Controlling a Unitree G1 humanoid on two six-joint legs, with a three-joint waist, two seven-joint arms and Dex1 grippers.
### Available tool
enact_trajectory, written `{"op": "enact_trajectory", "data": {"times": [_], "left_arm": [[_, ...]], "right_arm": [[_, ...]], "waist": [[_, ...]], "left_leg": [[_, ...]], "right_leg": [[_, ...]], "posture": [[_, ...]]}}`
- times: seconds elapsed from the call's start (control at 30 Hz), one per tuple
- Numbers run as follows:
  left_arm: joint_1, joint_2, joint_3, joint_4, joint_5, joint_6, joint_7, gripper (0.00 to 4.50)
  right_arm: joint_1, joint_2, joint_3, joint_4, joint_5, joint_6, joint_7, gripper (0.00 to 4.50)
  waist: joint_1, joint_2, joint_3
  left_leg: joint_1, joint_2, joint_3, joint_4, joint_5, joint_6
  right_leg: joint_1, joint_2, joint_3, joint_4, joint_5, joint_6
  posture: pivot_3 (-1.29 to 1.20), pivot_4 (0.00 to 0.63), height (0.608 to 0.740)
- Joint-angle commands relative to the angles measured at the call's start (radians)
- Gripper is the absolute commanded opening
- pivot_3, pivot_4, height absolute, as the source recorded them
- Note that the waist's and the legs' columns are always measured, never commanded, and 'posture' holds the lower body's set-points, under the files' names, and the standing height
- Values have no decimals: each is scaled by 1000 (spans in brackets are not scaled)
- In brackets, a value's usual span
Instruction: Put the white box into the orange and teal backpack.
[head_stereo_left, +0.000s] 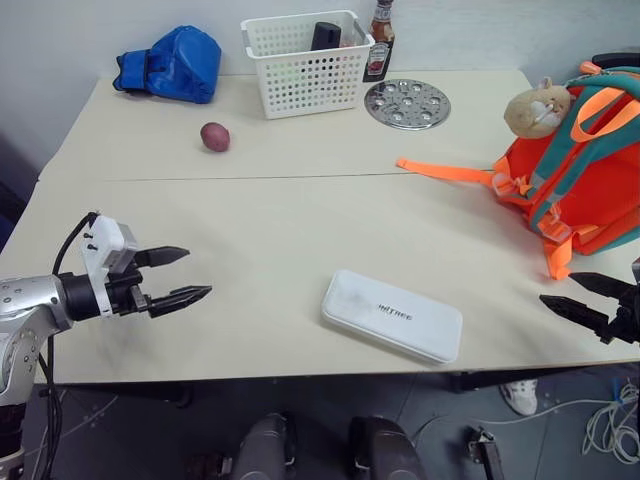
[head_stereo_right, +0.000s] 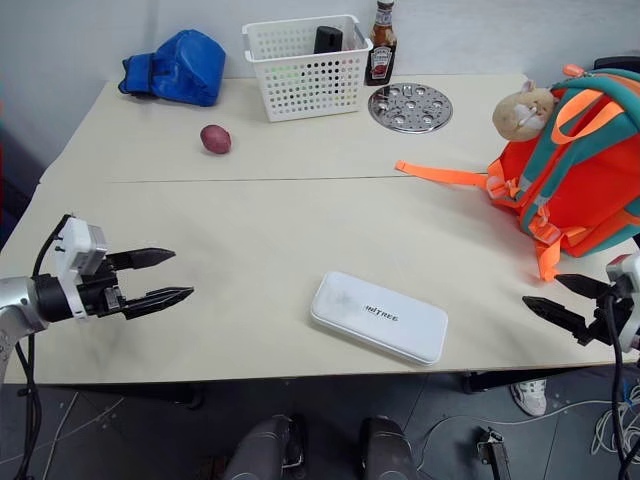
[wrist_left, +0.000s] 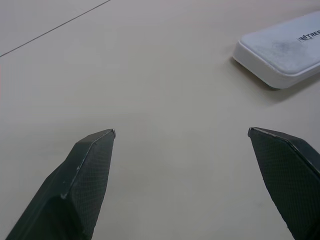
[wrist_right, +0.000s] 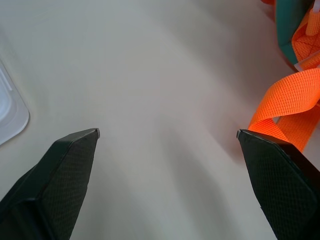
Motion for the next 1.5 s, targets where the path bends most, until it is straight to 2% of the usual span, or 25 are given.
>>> {"op": "enact_trajectory", "data": {"times": [0.03,0.4,0.57,0.67,0.83,1.03,1.07,1.1,1.23,1.5], "left_arm": [[4,14,-1,-19,14,-35,-13,4478],[3,7,-24,-31,20,-11,9,4478],[-33,-2,-74,-24,20,-19,-11,4478],[-83,-12,-147,-16,21,-23,-46,3889],[-178,-57,-320,60,125,-117,-96,2354],[-288,-196,-462,154,205,-183,-94,421],[-299,-213,-477,164,213,-190,-94,88],[-310,-229,-492,172,222,-195,-94,16],[-346,-284,-566,154,255,-167,-91,16],[-363,-326,-659,180,362,-209,-76,16]], "right_arm": [[-11,4,-29,-15,13,-8,-9,4500],[-35,12,-5,4,-16,-38,-31,4500],[-33,4,13,-13,-6,-25,11,4500],[0,-10,45,-63,2,-11,84,3892],[23,-22,146,-111,-32,-29,172,2161],[-9,-8,277,-122,-87,-69,222,67],[-16,-7,291,-121,-92,-73,227,0],[-24,-5,304,-121,-96,-74,230,0],[-65,17,370,-159,-103,-69,234,0],[-168,80,441,-153,-116,-42,187,0]], "waist": [[0,0,0],[-1,0,0],[0,0,0],[4,0,0],[3,0,0],[1,0,0],[1,0,0],[2,-1,0],[2,-1,0],[3,-1,0]], "left_leg": [[0,0,0,0,0,0],[0,0,1,0,-1,-3],[0,0,1,0,1,-1],[0,0,1,1,1,-1],[1,0,1,2,1,0],[1,0,3,4,2,0],[1,0,4,4,2,0],[2,0,4,4,2,0],[2,0,3,6,2,0],[2,0,3,7,3,-1]], "right_leg": [[0,0,0,0,0,0],[0,0,1,1,0,0],[0,0,1,1,0,0],[0,0,1,1,0,0],[1,0,1,2,0,0],[0,1,1,3,0,1],[0,1,2,4,0,1],[0,1,2,6,1,1],[0,1,2,7,1,1],[0,1,2,8,1,1]], "posture": [[0,150,740],[0,150,740],[0,150,740],[0,150,740],[0,150,740],[0,150,740],[0,150,740],[0,150,740],[0,150,740],[0,150,740]]}}
